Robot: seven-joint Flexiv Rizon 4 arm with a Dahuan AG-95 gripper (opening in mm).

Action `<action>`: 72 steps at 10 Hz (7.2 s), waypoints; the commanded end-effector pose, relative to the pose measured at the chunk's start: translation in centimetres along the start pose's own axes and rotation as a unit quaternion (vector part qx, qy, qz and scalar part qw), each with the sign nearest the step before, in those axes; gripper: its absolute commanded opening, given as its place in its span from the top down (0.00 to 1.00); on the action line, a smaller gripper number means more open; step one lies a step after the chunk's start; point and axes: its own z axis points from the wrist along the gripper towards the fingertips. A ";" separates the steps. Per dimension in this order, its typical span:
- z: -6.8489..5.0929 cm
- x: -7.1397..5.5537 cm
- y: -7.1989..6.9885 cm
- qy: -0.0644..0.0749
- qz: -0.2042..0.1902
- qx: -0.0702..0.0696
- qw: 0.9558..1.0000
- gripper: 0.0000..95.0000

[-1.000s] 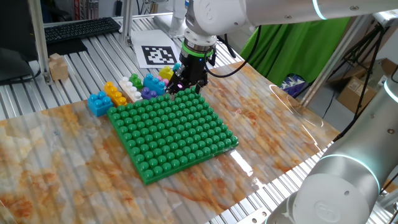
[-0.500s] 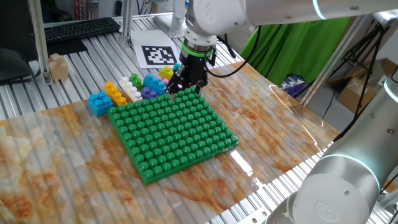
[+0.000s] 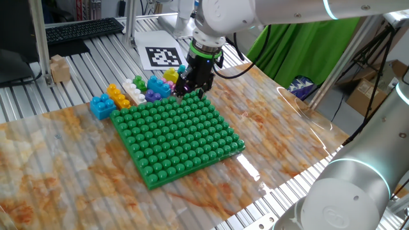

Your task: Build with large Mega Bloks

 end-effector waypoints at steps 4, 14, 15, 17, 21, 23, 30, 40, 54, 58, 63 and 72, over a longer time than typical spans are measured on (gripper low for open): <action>0.0 -0.1 0.0 0.003 0.000 0.000 1.000 1.00; 0.8 -0.5 0.0 0.001 0.008 0.001 1.000 1.00; 1.4 -0.8 0.1 0.001 0.007 0.000 1.000 1.00; 2.6 -2.1 0.0 0.000 0.010 0.000 1.000 1.00; 2.8 -2.4 0.0 0.004 0.010 0.000 1.000 1.00; 2.8 -2.4 0.0 0.004 0.011 0.000 1.000 1.00; 2.8 -3.9 -1.6 0.005 0.000 0.000 1.000 1.00; 3.5 -4.7 -2.5 0.018 0.007 0.000 1.000 1.00; 3.5 -4.7 -2.5 -0.005 0.033 0.016 0.999 1.00; 4.6 -8.9 -5.3 -0.017 0.047 0.034 0.998 0.60; 5.0 -18.4 -7.6 -0.002 0.036 0.032 0.999 0.60; 4.7 -26.8 -13.7 0.007 -0.014 0.032 0.999 0.60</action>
